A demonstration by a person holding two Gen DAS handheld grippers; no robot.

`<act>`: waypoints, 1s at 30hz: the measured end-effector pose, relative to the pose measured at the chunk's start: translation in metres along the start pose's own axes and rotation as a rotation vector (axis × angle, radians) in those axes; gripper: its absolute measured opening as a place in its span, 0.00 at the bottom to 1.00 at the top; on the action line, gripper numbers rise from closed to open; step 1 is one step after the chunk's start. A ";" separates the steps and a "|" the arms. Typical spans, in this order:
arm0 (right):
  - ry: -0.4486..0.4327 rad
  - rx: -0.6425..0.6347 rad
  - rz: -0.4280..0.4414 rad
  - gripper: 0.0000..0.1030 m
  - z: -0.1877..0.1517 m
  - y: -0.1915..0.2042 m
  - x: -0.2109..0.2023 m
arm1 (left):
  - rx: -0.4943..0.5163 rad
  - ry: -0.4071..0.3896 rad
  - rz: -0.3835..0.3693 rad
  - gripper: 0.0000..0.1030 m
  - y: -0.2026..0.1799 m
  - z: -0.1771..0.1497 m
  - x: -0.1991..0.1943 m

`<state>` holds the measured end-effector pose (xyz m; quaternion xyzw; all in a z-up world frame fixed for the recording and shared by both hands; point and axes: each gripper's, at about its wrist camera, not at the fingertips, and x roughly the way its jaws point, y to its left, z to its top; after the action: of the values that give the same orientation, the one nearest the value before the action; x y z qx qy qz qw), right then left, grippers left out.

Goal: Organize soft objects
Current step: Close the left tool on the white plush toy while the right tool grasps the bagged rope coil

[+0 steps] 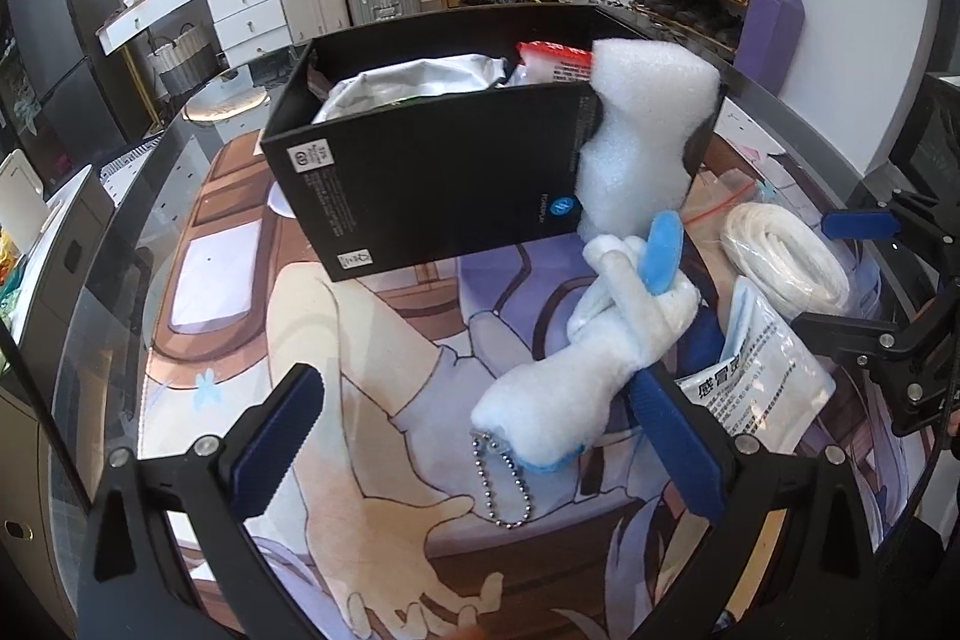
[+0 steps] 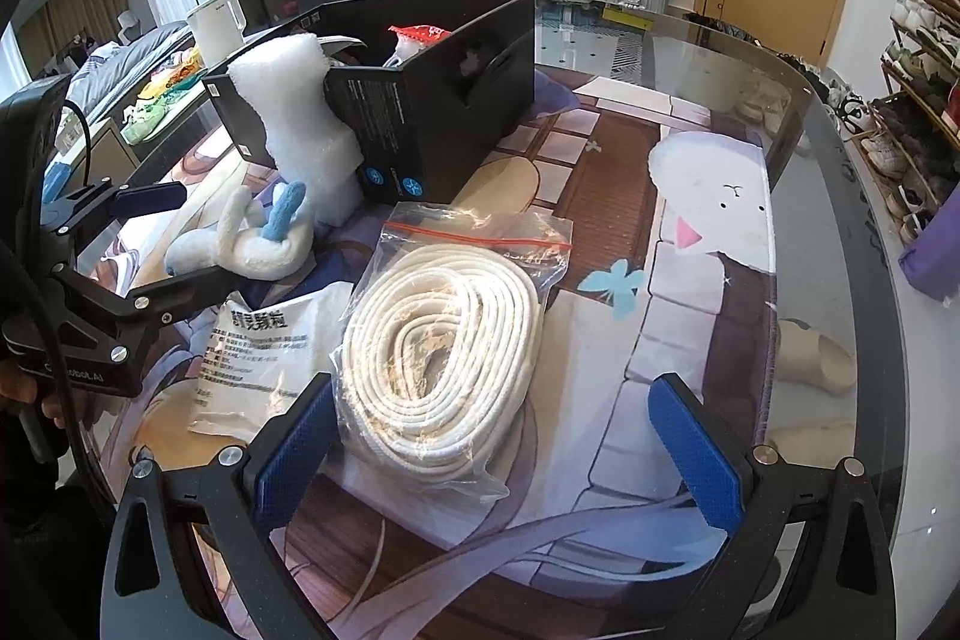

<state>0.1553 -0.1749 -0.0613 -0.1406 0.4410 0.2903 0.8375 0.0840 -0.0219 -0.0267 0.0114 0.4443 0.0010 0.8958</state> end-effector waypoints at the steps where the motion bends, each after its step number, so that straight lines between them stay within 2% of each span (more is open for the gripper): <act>1: 0.000 -0.001 -0.002 0.99 0.000 0.000 0.000 | 0.002 0.003 -0.005 0.98 0.000 0.000 0.000; 12: 0.001 -0.007 -0.014 0.99 0.000 0.002 0.002 | 0.041 -0.020 -0.090 0.58 -0.010 -0.003 -0.005; 16: 0.000 -0.007 -0.014 0.99 0.000 0.002 0.001 | 0.058 -0.027 -0.107 0.49 -0.013 -0.003 -0.007; 23: -0.017 0.000 -0.008 0.98 0.001 0.004 0.000 | 0.050 -0.034 -0.135 0.42 -0.011 -0.003 -0.010; 25: -0.028 -0.005 -0.004 0.92 0.002 0.006 0.000 | 0.053 -0.036 -0.141 0.41 -0.012 -0.003 -0.011; 30: -0.051 -0.019 0.015 0.68 0.004 0.011 -0.002 | 0.058 -0.043 -0.159 0.38 -0.011 -0.005 -0.015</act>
<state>0.1505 -0.1647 -0.0568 -0.1378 0.4179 0.3042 0.8449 0.0712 -0.0329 -0.0178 0.0022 0.4244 -0.0833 0.9016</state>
